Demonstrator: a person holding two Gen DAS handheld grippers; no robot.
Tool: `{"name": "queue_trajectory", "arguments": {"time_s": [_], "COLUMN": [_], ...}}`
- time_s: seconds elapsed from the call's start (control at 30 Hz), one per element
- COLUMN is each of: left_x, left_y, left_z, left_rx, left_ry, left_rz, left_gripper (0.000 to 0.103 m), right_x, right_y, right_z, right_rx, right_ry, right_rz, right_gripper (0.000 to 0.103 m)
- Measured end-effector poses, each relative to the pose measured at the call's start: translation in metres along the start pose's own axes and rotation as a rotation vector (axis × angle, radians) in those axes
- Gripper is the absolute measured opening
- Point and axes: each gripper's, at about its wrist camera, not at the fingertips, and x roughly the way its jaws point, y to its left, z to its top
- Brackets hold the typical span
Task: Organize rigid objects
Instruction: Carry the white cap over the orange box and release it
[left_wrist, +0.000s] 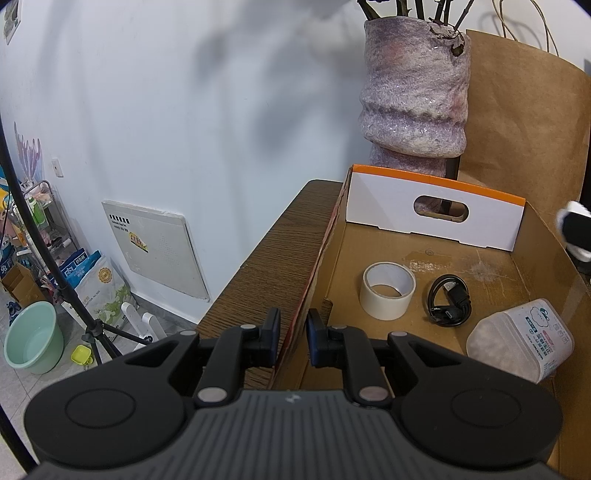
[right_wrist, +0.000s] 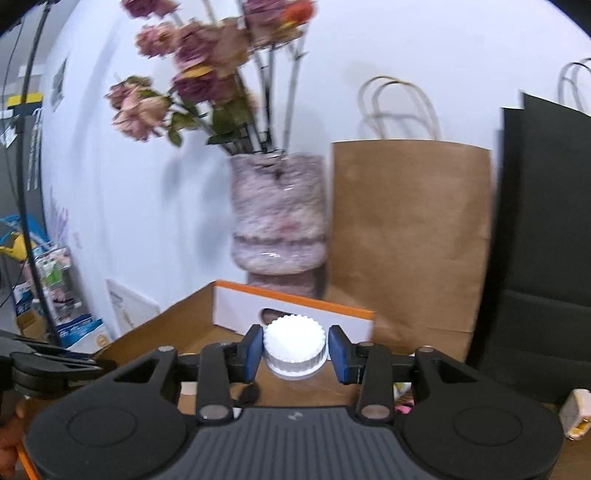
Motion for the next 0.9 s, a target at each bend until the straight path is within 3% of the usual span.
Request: {"name": "queue_trajectory", "arguments": {"time_s": [0.27,0.4,0.83,0.87,0.9], "left_x": [-0.001,-0.002,-0.002,-0.002,-0.002], "left_y": [0.000,0.000,0.000,0.000,0.000], "left_z": [0.001,0.001,0.001,0.001,0.001], "left_rx": [0.003,0.006,0.008,0.008,0.008], "left_ry": [-0.003,-0.006,-0.009,-0.009,-0.009], "left_rz": [0.001,0.002,0.003,0.003,0.003], "left_gripper": [0.016,0.016,0.016,0.016,0.016], "right_x": [0.024,0.034,0.033,0.032,0.032], "right_y": [0.022,0.028,0.026,0.026,0.027], "right_z": [0.005,-0.002,-0.004,-0.004,-0.004], "right_rx": [-0.005,-0.038,-0.034,-0.037,-0.042], "right_ry": [0.044,0.098,0.111,0.107,0.106], "right_rz": [0.057,0.050,0.039,0.034,0.030], "right_gripper": [0.037,0.037,0.038,0.042,0.060]}}
